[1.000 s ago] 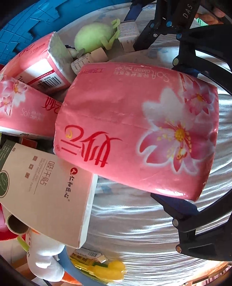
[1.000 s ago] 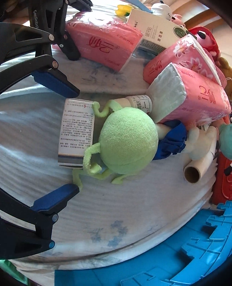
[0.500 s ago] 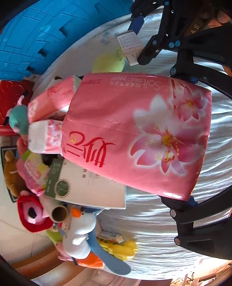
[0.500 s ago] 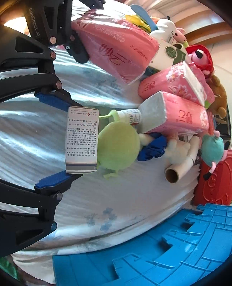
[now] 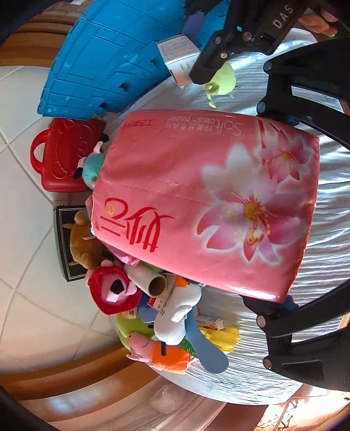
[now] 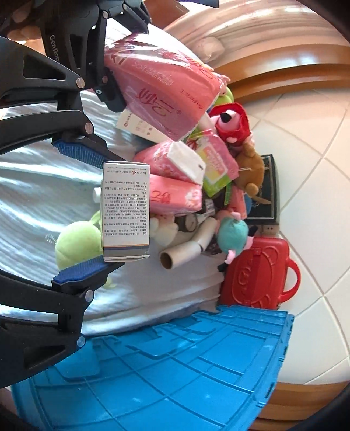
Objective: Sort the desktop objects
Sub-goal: 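Lift and carry the tissue pack and medicine box over the blue bin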
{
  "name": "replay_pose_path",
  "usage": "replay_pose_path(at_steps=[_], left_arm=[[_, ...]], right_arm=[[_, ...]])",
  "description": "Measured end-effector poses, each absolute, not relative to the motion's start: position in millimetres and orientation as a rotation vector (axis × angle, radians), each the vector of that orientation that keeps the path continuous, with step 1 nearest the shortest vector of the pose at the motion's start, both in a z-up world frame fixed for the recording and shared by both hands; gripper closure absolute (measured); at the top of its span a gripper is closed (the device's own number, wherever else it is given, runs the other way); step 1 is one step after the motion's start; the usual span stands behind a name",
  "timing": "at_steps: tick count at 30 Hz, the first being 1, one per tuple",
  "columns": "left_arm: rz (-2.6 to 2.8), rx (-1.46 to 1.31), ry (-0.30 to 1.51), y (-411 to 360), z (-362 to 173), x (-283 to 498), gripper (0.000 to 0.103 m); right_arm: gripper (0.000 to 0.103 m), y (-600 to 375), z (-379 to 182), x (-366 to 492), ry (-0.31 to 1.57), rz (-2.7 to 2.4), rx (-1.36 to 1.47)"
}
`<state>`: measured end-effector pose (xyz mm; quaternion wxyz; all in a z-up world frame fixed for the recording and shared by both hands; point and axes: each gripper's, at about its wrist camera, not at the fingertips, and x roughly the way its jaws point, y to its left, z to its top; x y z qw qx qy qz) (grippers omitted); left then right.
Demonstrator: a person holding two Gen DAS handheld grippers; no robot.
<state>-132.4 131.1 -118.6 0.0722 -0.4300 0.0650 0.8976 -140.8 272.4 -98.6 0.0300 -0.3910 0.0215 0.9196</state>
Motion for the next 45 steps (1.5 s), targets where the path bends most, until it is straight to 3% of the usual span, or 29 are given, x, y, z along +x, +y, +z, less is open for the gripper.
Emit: replay_pose_path(at_steps=[17, 32, 45], left_arm=[[2.799, -1.061, 0.141, 161, -42, -128, 0.014], [2.676, -0.796, 0.144, 305, 49, -119, 0.014], [2.469, -0.849, 0.290, 452, 58, -96, 0.014]], right_arm=[[0.039, 286, 14, -128, -0.122, 2.971, -0.868], [0.039, 391, 121, -74, -0.149, 2.837, -0.567], [0.039, 530, 107, -20, -0.022, 2.590, -0.633]])
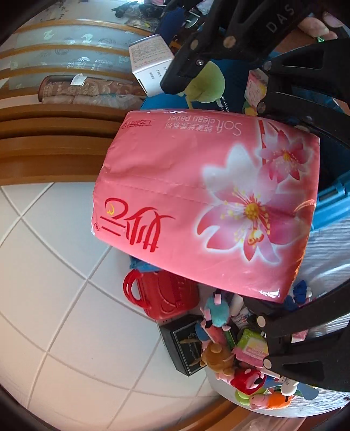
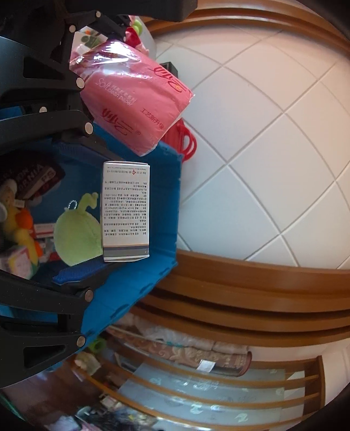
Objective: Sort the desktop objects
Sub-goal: 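Lift and carry the tissue pack and medicine box over the blue bin, then open the left tool to drop the tissue pack into the bin, then open the right tool to drop the medicine box and move both tools back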
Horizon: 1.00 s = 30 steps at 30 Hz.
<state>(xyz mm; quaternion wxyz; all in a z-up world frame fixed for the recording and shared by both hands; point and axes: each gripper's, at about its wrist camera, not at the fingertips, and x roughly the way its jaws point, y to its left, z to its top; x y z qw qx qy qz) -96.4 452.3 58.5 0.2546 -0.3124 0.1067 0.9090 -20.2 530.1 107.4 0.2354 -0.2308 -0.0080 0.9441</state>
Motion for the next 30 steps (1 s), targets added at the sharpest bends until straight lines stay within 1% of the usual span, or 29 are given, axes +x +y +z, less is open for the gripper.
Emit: replay_pose_path(at_steps=[6, 13, 16, 18, 20, 21, 22, 23, 24, 30], left_arm=[[2.371, -0.959, 0.360, 494, 35, -86, 0.014], [2.274, -1.006, 0.370, 514, 28, -77, 0.013], [2.273, -1.002, 0.416, 519, 32, -74, 0.011], [2.277, -1.013, 0.421, 518, 33, -73, 0.006], [2.284, -1.019, 0.423, 516, 34, -74, 0.005], [2.286, -1.021, 0.421, 514, 34, -75, 0.005], [2.288, -1.021, 0.419, 512, 34, -74, 0.005], [2.286, -1.020, 0.415, 510, 34, -74, 0.005], [2.284, -1.016, 0.411, 507, 35, -73, 0.005], [2.315, -0.929, 0.366, 480, 43, -62, 0.005]], right_arm=[[0.039, 568, 74, -4, 0.025, 2.488, -0.738], [0.039, 594, 62, 8, 0.073, 2.442, -0.785], [0.038, 604, 60, 5, 0.102, 2.430, -0.818], [0.036, 606, 58, 4, 0.121, 2.409, -0.835], [0.033, 608, 57, 3, 0.132, 2.396, -0.841], [0.026, 610, 57, 3, 0.143, 2.394, -0.844], [0.014, 612, 57, 4, 0.156, 2.390, -0.843], [0.009, 612, 58, 4, 0.164, 2.384, -0.840], [0.000, 615, 58, 4, 0.168, 2.380, -0.838], [0.000, 617, 59, 9, 0.209, 2.380, -0.831]])
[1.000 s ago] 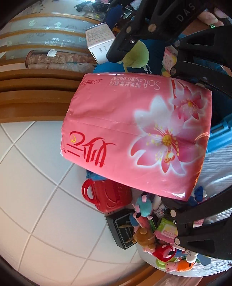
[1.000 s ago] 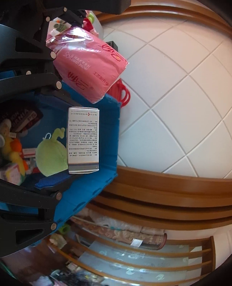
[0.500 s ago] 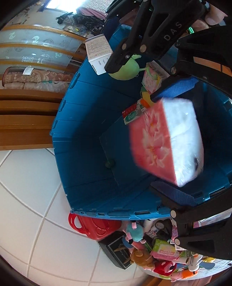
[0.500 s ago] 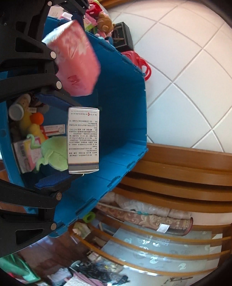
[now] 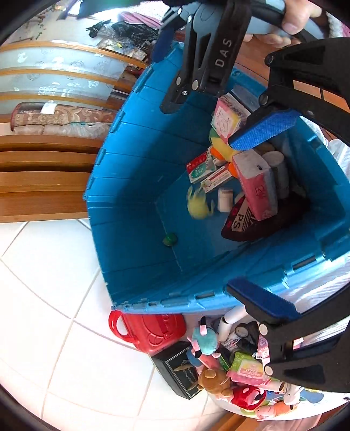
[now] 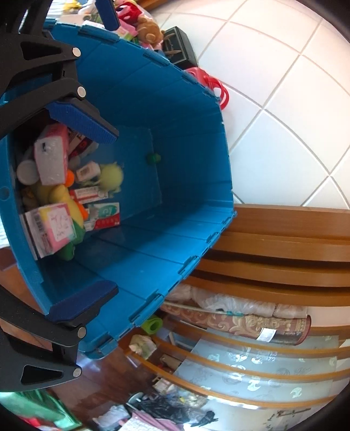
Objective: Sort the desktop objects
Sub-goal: 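Open the right tool to drop the medicine box and move both tools back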
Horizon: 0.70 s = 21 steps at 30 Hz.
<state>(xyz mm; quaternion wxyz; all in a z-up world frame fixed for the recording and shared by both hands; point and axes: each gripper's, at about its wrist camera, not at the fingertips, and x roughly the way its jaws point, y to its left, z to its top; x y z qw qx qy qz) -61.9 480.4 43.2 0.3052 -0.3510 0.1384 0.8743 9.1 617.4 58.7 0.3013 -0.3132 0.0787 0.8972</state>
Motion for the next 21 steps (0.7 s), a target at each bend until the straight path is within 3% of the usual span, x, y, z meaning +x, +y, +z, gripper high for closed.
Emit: replay_pose_path(at_steps=[14, 21], left_arm=[[2.517, -0.626, 0.236, 356, 68, -34, 0.003], [2.538, -0.688, 0.265, 314, 66, -48, 0.003]], right_arm=[[0.000, 524, 58, 36, 0.202, 2.478, -0.761], [0.000, 462, 58, 31, 0.149, 2.508, -0.738]])
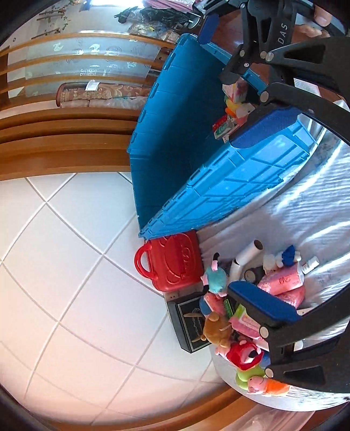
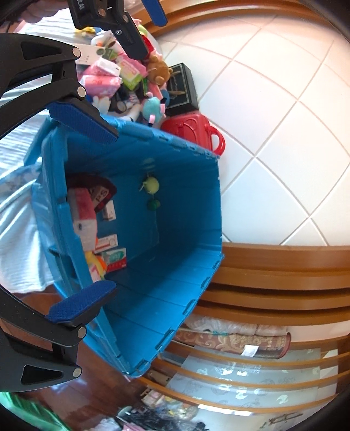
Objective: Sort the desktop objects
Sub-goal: 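Open the right tool to drop the medicine box and move both tools back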
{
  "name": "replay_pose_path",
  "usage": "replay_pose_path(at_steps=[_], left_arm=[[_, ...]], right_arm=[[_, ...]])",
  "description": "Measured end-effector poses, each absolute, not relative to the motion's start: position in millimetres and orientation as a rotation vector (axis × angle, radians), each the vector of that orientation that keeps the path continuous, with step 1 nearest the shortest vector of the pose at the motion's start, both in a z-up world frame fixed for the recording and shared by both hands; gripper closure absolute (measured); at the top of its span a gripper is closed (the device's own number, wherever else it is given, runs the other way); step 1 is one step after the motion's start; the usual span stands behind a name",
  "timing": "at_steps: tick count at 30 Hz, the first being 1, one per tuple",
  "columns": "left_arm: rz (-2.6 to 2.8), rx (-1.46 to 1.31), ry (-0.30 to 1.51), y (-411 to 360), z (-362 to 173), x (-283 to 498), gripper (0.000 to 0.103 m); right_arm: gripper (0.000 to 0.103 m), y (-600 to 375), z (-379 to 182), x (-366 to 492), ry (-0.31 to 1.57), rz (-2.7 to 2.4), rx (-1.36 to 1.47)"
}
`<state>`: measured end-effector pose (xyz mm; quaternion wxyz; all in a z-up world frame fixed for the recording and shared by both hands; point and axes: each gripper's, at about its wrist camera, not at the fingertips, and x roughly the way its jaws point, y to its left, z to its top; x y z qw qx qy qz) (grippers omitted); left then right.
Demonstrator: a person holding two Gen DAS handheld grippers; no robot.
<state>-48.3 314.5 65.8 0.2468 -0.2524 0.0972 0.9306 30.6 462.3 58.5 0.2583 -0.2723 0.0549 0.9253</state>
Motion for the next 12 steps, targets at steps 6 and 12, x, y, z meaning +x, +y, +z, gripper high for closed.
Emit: replay_pose_path(at_steps=[6, 12], left_arm=[[2.517, -0.729, 0.265, 289, 64, -45, 0.003], [2.495, -0.716, 0.259, 280, 67, -34, 0.003]], right_arm=[[0.000, 434, 64, 25, 0.134, 2.492, -0.729], [0.000, 428, 70, 28, 0.147, 2.448, -0.713]])
